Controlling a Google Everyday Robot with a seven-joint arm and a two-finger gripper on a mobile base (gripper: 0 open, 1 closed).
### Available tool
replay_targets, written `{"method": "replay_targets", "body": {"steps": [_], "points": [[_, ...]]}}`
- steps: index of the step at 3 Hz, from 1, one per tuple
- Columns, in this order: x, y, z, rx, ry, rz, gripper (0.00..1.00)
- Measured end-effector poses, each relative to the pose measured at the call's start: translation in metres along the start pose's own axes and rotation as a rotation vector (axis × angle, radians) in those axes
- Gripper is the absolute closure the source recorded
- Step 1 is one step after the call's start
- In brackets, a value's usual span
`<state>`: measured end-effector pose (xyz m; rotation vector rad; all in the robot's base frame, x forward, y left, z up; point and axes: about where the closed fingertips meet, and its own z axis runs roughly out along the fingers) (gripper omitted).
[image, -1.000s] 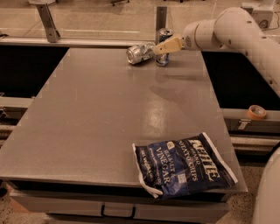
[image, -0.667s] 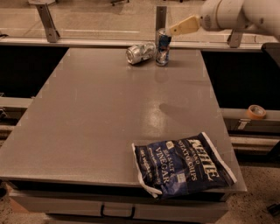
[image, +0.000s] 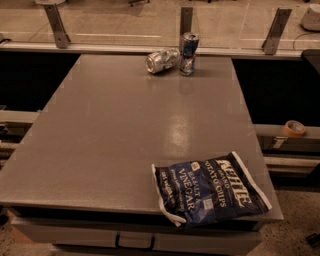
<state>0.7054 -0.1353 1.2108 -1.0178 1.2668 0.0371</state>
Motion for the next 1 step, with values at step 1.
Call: {"method": "replay_targets", "body": {"steps": [1], "points": [[-0.0101,-0.0071,-0.0051,0.012,-0.014,-0.036,0.0]]}}
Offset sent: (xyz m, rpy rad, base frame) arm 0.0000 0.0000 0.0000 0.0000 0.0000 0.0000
